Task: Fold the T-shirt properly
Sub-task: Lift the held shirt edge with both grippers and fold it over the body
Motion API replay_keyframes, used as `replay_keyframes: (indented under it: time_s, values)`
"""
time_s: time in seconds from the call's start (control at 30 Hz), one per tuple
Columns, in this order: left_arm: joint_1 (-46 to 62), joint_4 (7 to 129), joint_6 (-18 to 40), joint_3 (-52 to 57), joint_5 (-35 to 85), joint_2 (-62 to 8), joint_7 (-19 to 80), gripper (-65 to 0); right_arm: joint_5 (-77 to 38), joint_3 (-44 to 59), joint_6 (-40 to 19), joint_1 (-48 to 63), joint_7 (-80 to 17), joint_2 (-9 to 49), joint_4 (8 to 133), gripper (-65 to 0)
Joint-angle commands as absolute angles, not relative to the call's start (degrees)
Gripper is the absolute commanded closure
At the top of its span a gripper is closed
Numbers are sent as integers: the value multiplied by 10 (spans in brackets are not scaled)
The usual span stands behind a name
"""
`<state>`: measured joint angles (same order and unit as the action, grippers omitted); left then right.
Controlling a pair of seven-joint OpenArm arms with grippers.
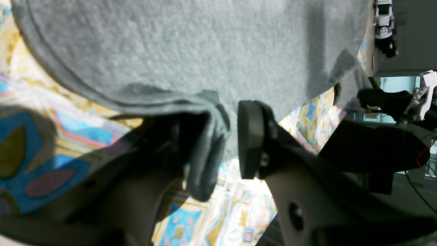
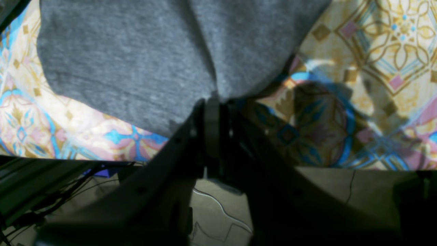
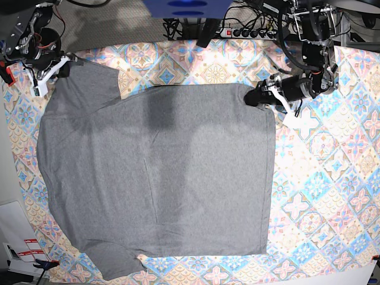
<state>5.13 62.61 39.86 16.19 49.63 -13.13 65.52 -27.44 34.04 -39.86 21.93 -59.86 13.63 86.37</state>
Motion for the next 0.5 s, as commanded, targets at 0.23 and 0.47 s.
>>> replay_keyframes:
  time_s: [0.23, 0.47]
  values:
    - [58, 628, 393, 159, 470, -140, 681, 0, -280, 346, -400, 234, -592, 147, 946, -8]
    - [101, 710, 393, 110, 475, -161, 681, 0, -280, 347, -400, 246, -596, 146, 1004, -8]
